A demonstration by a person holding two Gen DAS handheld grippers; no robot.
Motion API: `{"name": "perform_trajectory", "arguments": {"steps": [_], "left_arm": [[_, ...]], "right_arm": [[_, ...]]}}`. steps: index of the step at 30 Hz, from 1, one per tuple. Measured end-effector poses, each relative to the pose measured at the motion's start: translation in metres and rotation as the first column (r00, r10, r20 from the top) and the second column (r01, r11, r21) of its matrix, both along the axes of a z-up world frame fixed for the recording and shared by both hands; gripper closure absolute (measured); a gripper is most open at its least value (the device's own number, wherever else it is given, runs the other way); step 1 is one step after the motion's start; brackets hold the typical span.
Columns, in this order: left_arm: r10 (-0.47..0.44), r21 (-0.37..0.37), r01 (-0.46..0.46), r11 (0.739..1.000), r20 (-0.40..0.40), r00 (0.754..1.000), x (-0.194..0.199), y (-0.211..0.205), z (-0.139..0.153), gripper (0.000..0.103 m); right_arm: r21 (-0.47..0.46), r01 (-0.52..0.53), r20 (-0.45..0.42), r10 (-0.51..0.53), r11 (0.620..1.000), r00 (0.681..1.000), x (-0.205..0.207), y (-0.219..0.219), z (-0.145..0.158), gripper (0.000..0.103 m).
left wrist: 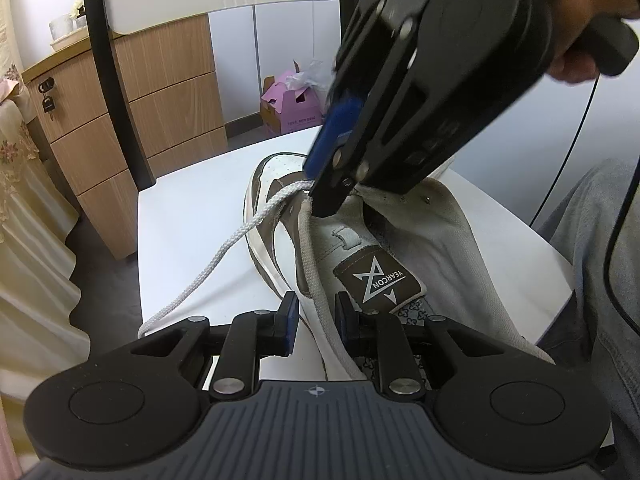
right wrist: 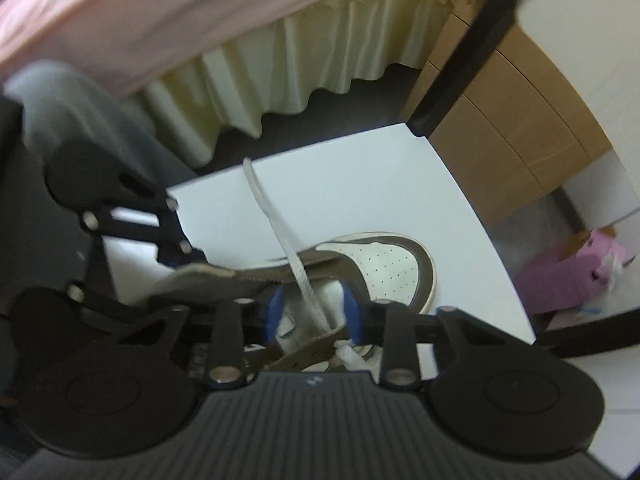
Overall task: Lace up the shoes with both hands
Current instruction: 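Grasp the lace again near the eyelet with the right gripper, then pull the lace up away from the sneaker with the right gripper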
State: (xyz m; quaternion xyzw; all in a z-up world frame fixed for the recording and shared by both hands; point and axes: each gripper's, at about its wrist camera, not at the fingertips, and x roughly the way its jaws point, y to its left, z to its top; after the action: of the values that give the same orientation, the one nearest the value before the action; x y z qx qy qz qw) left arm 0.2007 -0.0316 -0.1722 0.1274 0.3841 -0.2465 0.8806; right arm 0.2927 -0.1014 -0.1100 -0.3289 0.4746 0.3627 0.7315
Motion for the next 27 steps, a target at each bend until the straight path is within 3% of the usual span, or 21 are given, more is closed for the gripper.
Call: {"name": "perform_trajectory", "arguments": {"steps": [3,6,9,15,22,27], "left_arm": [[-0.005,0.018,0.005,1.0,0.012,1.0,-0.001,-0.003,-0.001,0.081],[-0.008,0.034,0.008,0.999,0.02,1.0,0.001,-0.005,-0.002,0.081],[-0.015,0.049,0.014,0.999,0.02,1.0,0.001,-0.008,-0.002,0.082],[0.008,0.06,-0.009,0.998,0.018,1.0,0.002,-0.01,-0.002,0.082],[0.011,0.059,-0.012,0.998,0.017,1.0,0.001,-0.011,-0.002,0.083],[0.012,0.042,-0.012,0.999,0.009,1.0,0.005,-0.01,-0.002,0.082]], "right_arm": [[0.007,0.029,0.023,-0.029,1.0,0.999,0.0,0.001,-0.01,0.1],[0.095,0.084,0.048,-0.089,0.992,0.995,-0.002,-0.006,-0.006,0.1],[0.261,0.159,0.041,-0.176,0.952,0.984,-0.006,-0.019,0.012,0.101],[0.414,0.141,0.07,-0.186,0.899,0.98,-0.019,-0.012,0.052,0.101],[0.482,0.062,0.081,-0.115,0.874,0.99,-0.024,0.008,0.081,0.101],[0.45,0.051,0.077,-0.095,0.892,0.993,-0.029,0.01,0.083,0.099]]}}
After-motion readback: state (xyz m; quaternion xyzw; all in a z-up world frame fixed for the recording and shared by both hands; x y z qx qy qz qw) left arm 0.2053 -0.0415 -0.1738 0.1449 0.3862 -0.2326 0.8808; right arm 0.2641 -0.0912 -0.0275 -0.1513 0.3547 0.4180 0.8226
